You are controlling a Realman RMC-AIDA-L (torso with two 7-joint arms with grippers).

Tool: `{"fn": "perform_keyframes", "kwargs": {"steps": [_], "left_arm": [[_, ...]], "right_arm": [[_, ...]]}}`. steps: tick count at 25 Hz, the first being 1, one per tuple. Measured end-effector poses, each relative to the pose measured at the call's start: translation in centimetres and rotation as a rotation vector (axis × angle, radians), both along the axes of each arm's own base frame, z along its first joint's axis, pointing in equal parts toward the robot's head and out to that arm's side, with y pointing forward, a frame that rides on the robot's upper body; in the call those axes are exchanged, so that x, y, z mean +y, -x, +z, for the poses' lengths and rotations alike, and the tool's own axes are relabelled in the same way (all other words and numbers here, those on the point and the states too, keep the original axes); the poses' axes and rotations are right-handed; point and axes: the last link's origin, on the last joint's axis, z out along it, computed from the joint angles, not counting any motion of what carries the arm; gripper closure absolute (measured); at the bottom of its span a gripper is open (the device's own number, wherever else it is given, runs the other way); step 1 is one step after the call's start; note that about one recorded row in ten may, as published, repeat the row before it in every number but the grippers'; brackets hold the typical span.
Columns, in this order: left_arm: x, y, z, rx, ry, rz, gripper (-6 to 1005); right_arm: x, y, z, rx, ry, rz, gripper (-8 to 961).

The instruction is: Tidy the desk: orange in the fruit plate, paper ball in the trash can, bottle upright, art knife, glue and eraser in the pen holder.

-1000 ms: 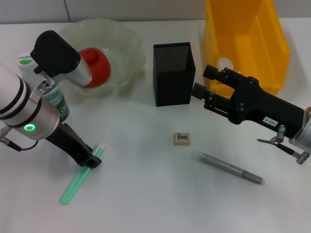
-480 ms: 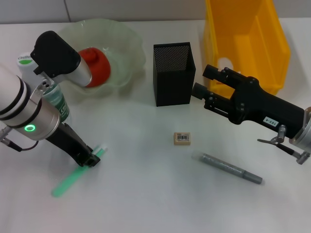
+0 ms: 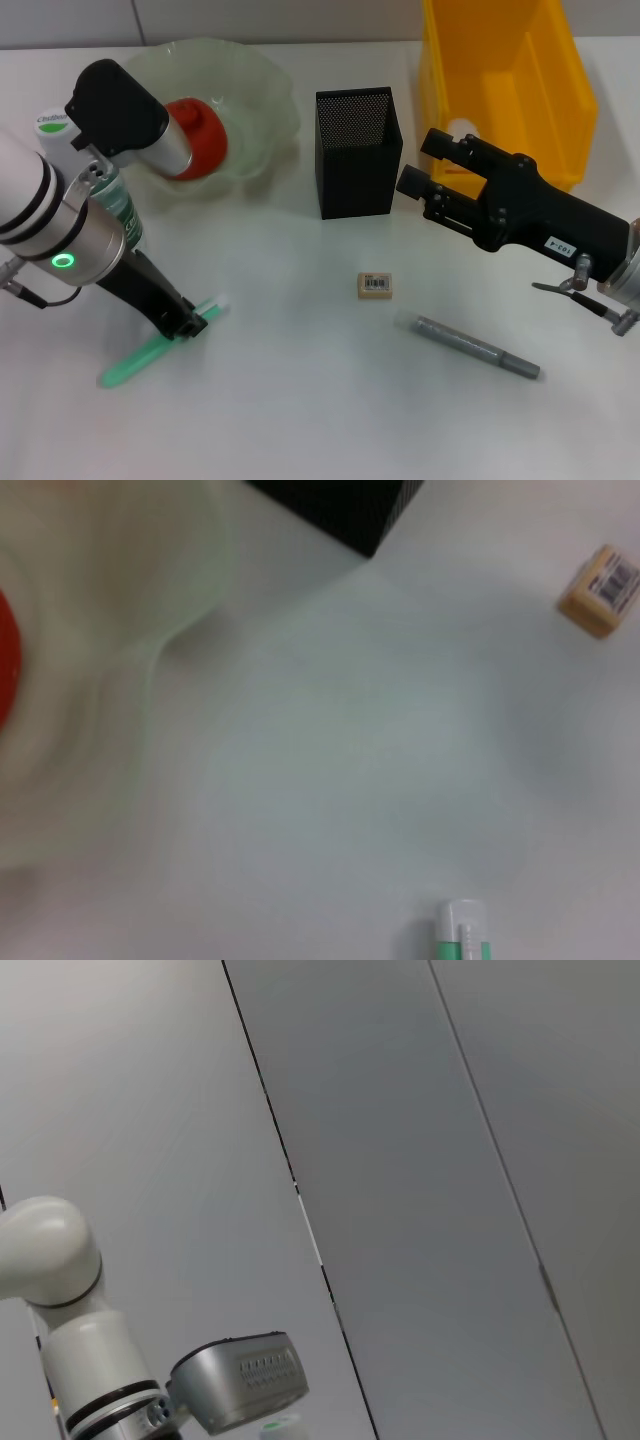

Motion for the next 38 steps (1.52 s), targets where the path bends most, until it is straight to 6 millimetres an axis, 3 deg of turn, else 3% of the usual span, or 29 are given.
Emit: {"fn": "perform_keyframes", "kwargs": {"steps": [7, 13, 20, 27, 38], "left_arm": [[0.0, -2.1, 1.2, -0.085, -0.042, -0.052, 791], [0.3, -5.7, 3.7, -0.282, -0.134, -0.19, 783], [1.5, -9.5, 4.4, -0.526, -0.214, -0.331, 774], [1.9, -12.5, 3.0, -0.794, -0.292, -0.501, 765], [4.2, -10.8, -1.4, -0.906, -0.5, -0.494, 751]], "right_arm": [[-0.1, -1.1, 0.5, 0.016, -0.034, -0.063, 266], [-0.8, -2.7, 1.0, 0.026, -0.074, -0.135, 266], [-1.4, -3.4, 0.6, 0.027, -0.077, -0.173, 266], [-1.6, -3.6, 0.3, 0.031, -0.067, -0.186, 266], [-1.9, -3.7, -0.2, 0.039, -0.05, -0.204, 266]]}}
